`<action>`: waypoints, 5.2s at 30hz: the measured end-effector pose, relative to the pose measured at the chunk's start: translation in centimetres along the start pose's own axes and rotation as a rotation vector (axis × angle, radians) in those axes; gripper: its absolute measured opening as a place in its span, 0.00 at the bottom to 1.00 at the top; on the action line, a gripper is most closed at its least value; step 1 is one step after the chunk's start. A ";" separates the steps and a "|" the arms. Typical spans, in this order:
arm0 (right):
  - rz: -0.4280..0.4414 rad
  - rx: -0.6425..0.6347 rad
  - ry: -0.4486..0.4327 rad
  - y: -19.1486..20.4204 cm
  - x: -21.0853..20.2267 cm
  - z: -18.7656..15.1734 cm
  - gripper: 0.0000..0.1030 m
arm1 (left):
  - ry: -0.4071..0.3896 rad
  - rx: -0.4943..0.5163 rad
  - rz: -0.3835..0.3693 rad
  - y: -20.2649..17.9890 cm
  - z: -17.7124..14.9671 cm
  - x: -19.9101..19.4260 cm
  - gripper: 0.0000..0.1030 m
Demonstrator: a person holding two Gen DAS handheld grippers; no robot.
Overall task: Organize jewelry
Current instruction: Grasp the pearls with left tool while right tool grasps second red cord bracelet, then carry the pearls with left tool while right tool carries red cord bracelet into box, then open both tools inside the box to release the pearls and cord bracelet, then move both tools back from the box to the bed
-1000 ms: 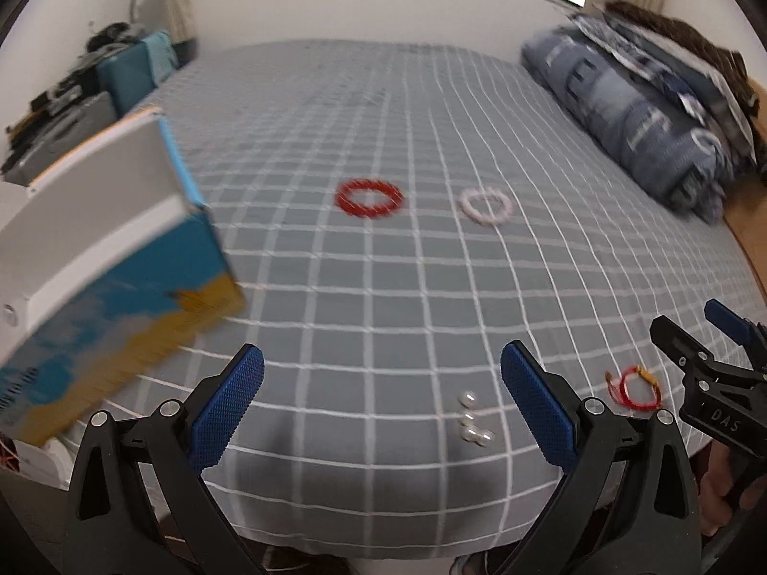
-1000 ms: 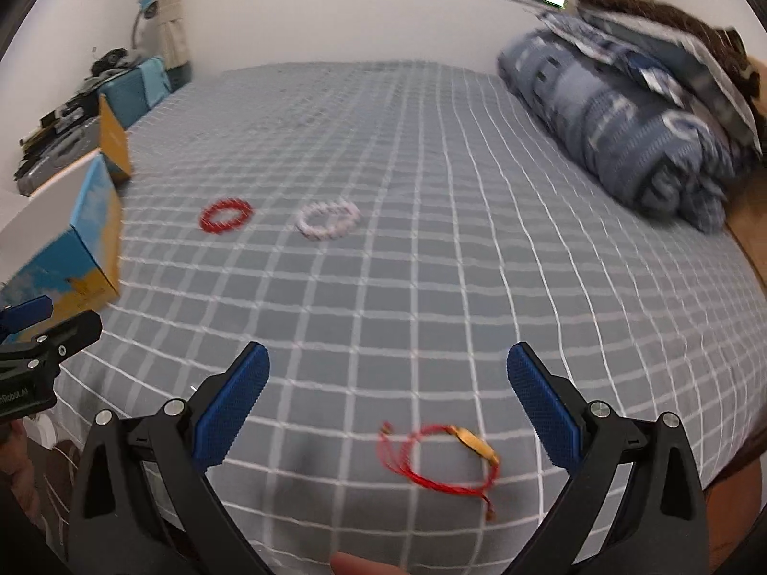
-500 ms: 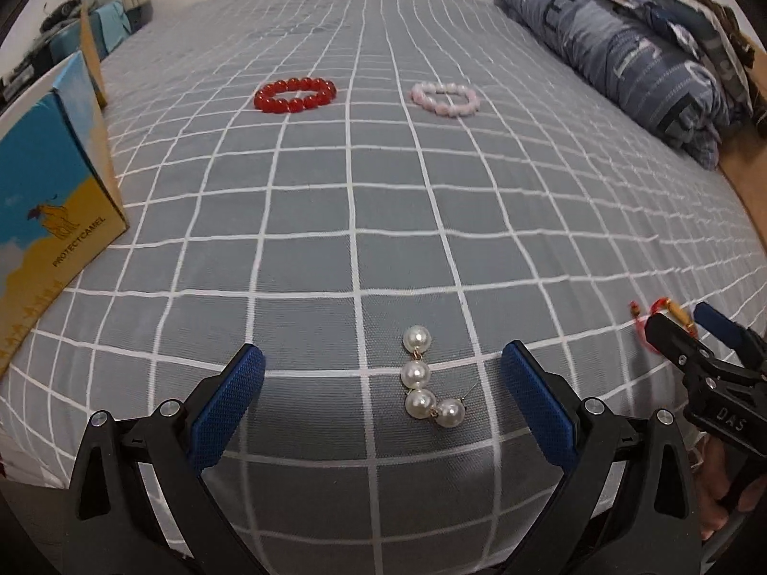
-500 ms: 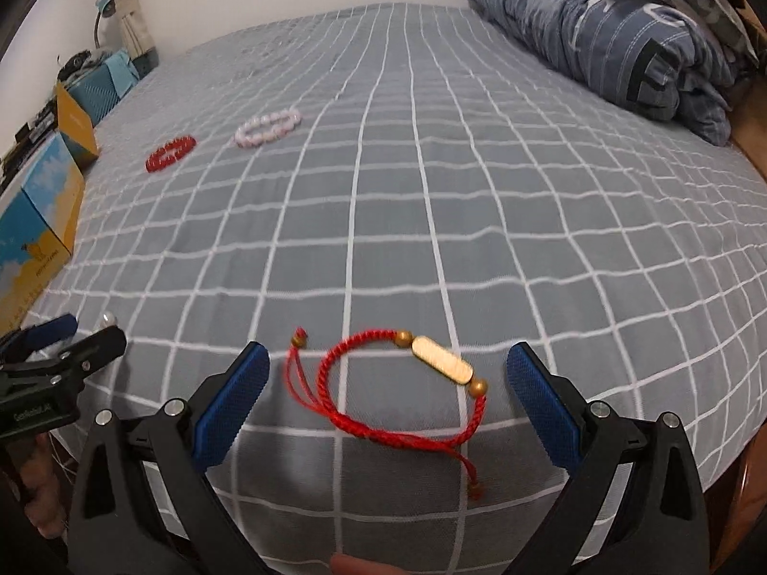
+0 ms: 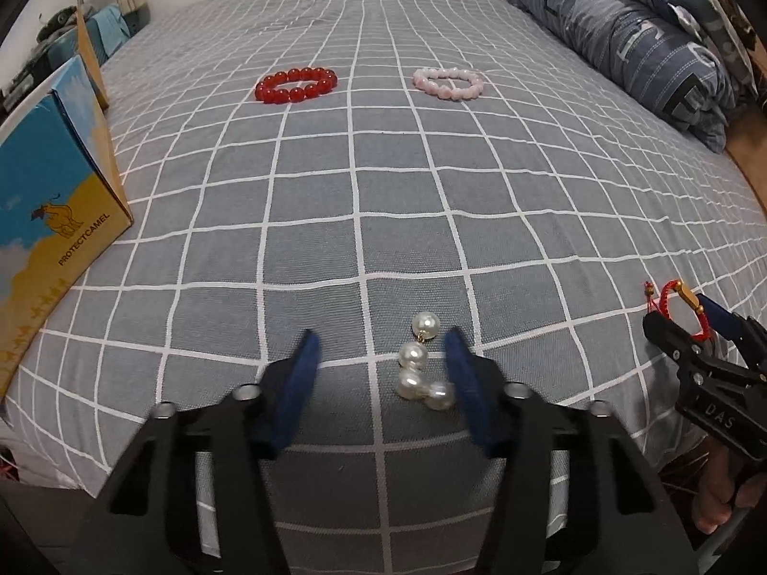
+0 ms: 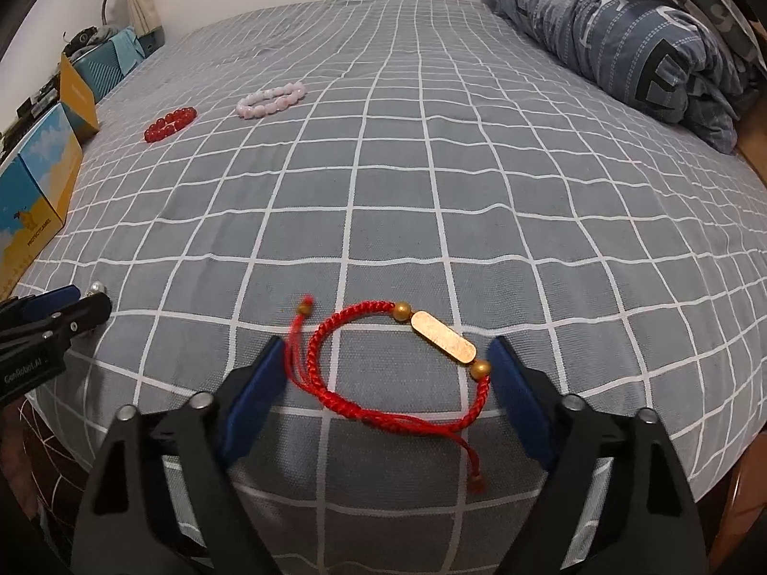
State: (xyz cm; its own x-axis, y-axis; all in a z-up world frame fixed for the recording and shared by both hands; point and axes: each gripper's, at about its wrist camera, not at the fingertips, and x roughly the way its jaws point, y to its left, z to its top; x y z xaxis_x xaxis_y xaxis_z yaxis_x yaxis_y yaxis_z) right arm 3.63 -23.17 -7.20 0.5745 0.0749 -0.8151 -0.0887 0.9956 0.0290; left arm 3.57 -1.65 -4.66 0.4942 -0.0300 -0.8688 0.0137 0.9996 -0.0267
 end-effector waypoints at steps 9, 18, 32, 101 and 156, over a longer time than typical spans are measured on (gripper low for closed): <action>-0.029 0.006 -0.010 -0.3 -0.3 -0.1 0.21 | -0.005 -0.026 -0.041 0.4 0.0 -0.4 0.10; -0.029 0.016 -0.034 -0.1 -0.9 -0.1 0.10 | -0.024 -0.035 -0.058 0.5 0.2 -0.9 0.10; -0.025 0.047 -0.061 -0.3 -2.3 0.5 0.10 | -0.074 -0.049 -0.065 0.8 0.7 -2.3 0.10; 0.415 -0.414 -0.239 37.7 -7.8 17.3 0.10 | -0.256 -0.448 0.367 30.3 3.8 -18.6 0.10; 0.383 -0.522 -0.078 44.2 -4.9 15.7 0.93 | -0.176 -0.574 0.405 35.3 1.7 -16.4 0.95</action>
State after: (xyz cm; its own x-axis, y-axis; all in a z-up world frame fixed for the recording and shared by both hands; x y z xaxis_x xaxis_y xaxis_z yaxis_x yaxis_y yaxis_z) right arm 9.63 21.36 7.18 0.4794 0.4422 -0.7580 -0.6709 0.7415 0.0083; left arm -2.57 34.17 9.46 0.4967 0.3919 -0.7744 -0.6348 0.7725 -0.0163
